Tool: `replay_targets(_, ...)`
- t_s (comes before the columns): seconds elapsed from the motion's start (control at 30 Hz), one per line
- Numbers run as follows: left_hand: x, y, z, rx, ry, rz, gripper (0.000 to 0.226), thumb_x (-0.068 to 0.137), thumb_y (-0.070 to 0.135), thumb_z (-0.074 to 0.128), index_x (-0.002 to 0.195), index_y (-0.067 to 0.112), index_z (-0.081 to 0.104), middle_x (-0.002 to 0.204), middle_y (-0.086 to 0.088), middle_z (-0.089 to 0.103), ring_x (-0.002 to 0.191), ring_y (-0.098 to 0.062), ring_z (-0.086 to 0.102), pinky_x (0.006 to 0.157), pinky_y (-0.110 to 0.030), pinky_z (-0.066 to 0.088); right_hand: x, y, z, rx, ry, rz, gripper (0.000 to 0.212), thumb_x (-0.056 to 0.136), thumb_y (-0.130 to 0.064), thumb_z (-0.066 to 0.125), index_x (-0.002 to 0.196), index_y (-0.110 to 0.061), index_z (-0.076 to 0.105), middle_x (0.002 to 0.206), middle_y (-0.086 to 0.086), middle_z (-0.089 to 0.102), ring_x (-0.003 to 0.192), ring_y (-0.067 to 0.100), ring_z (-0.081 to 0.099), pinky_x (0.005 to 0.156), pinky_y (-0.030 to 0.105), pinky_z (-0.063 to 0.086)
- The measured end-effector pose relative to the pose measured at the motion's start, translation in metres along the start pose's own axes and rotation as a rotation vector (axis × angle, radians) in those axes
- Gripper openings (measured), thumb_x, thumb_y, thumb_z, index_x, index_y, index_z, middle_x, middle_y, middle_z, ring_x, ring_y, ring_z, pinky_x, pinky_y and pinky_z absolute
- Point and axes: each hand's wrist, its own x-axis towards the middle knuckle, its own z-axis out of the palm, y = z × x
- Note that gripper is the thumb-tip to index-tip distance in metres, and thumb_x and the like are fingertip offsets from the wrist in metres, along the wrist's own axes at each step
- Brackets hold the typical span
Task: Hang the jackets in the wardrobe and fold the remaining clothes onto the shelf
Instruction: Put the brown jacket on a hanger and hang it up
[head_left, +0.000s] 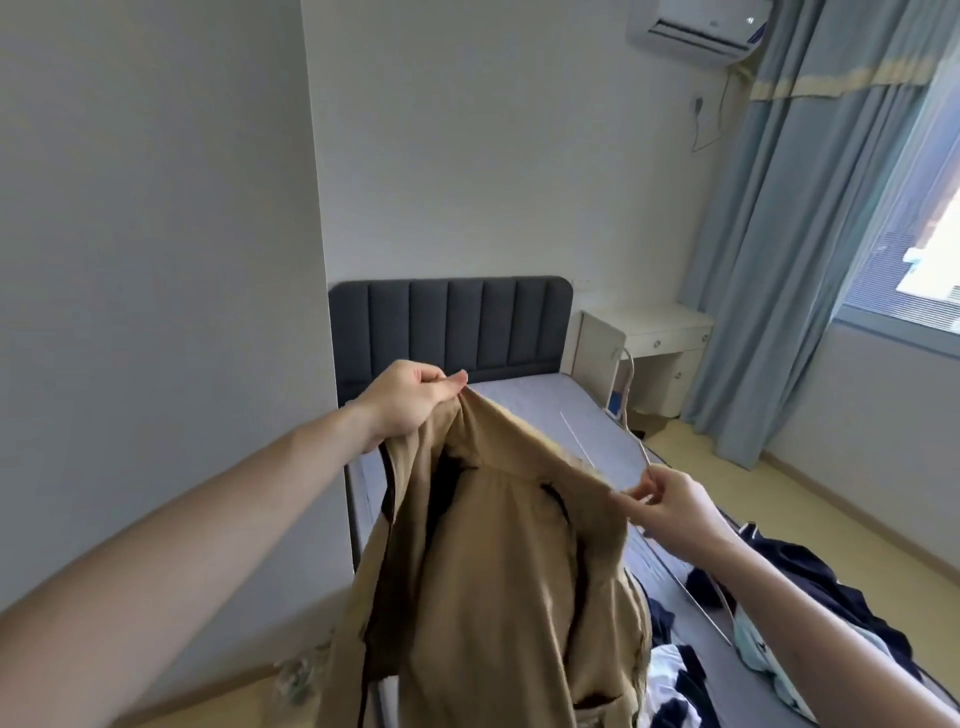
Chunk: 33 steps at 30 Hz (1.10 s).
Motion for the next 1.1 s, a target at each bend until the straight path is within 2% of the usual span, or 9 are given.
replay_targets(0.1, 0.017, 0.023, -0.002, 0.150, -0.087, -0.006, 0.057, 0.092, 0.063, 0.060, 0.077, 0.009, 0.071, 0.068, -0.003, 0.063, 0.062, -0.011, 0.062, 0.070, -0.027, 0.055, -0.016, 0.000, -0.005, 0.061, -0.037, -0.031, 0.048, 0.097, -0.049, 0.059, 0.072, -0.008, 0.057, 0.061, -0.006, 0.066, 0.045, 0.009, 0.055, 0.043, 0.028, 0.049)
replay_targets(0.2, 0.029, 0.026, -0.002, 0.365, -0.095, 0.031, 0.052, 0.093, 0.056, 0.064, 0.070, 0.009, 0.068, 0.061, 0.001, 0.057, 0.059, -0.013, 0.056, 0.062, -0.027, 0.049, -0.029, -0.008, -0.015, 0.080, -0.071, -0.109, 0.049, 0.105, -0.047, 0.040, 0.068, -0.024, 0.062, 0.061, -0.001, 0.055, 0.045, 0.013, 0.042, 0.047, 0.032, 0.039)
replay_targets(0.27, 0.033, 0.024, -0.005, 0.518, -0.075, 0.064, 0.048, 0.093, 0.052, 0.067, 0.062, 0.016, 0.064, 0.057, 0.007, 0.059, 0.059, -0.012, 0.057, 0.058, -0.025, 0.044, -0.037, -0.015, -0.022, 0.053, -0.111, -0.153, 0.043, 0.107, -0.042, 0.038, 0.074, -0.034, 0.066, 0.061, -0.003, 0.054, 0.047, 0.008, 0.041, 0.050, 0.029, 0.037)
replay_targets(0.33, 0.035, 0.020, -0.009, 0.669, -0.050, 0.098, 0.043, 0.090, 0.052, 0.070, 0.059, 0.022, 0.065, 0.058, 0.010, 0.063, 0.062, -0.010, 0.062, 0.056, -0.025, 0.042, -0.043, -0.022, -0.027, 0.010, -0.154, -0.182, 0.034, 0.107, -0.039, 0.039, 0.093, -0.043, 0.069, 0.062, -0.007, 0.050, 0.052, 0.007, 0.042, 0.055, 0.026, 0.038)
replay_targets(0.43, 0.037, 0.012, -0.015, 0.809, -0.010, 0.120, 0.042, 0.086, 0.055, 0.072, 0.058, 0.024, 0.066, 0.060, 0.011, 0.065, 0.064, -0.010, 0.064, 0.057, -0.026, 0.044, -0.047, -0.033, -0.033, 0.021, -0.165, -0.213, 0.029, 0.107, -0.033, 0.043, 0.106, -0.042, 0.070, 0.058, -0.009, 0.043, 0.056, 0.015, 0.037, 0.061, 0.033, 0.038)
replay_targets(0.53, 0.040, 0.004, -0.027, 0.856, 0.033, 0.103, 0.042, 0.085, 0.057, 0.072, 0.060, 0.024, 0.067, 0.064, 0.012, 0.065, 0.067, -0.010, 0.063, 0.058, -0.027, 0.045, -0.048, -0.044, -0.039, 0.079, -0.173, -0.242, 0.029, 0.106, -0.034, 0.047, 0.099, -0.043, 0.073, 0.053, -0.008, 0.034, 0.051, 0.016, 0.027, 0.050, 0.030, 0.024)
replay_targets(0.6, 0.040, -0.001, -0.036, 0.868, 0.059, 0.089, 0.041, 0.085, 0.057, 0.071, 0.061, 0.025, 0.067, 0.065, 0.013, 0.065, 0.067, -0.010, 0.062, 0.057, -0.026, 0.043, -0.048, -0.050, -0.039, 0.107, -0.203, -0.277, 0.029, 0.106, -0.035, 0.047, 0.097, -0.043, 0.074, 0.053, -0.008, 0.031, 0.051, 0.016, 0.025, 0.048, 0.029, 0.021)
replay_targets(0.9, 0.038, -0.006, -0.066, 0.917, 0.189, 0.088, 0.040, 0.088, 0.053, 0.070, 0.062, 0.023, 0.065, 0.066, 0.010, 0.064, 0.066, -0.013, 0.060, 0.058, -0.027, 0.043, -0.041, -0.068, -0.036, 0.115, -0.206, -0.348, 0.031, 0.106, -0.031, 0.047, 0.094, -0.043, 0.073, 0.047, -0.010, 0.032, 0.043, 0.008, 0.023, 0.044, 0.020, 0.021)
replay_targets(1.1, 0.040, 0.003, -0.074, 0.941, 0.245, 0.105, 0.043, 0.090, 0.050, 0.070, 0.059, 0.022, 0.060, 0.064, 0.008, 0.060, 0.062, -0.012, 0.055, 0.055, -0.027, 0.036, -0.043, -0.075, -0.042, 0.108, -0.182, -0.378, 0.032, 0.106, -0.030, 0.047, 0.092, -0.042, 0.073, 0.049, -0.009, 0.030, 0.046, 0.010, 0.023, 0.045, 0.023, 0.021)
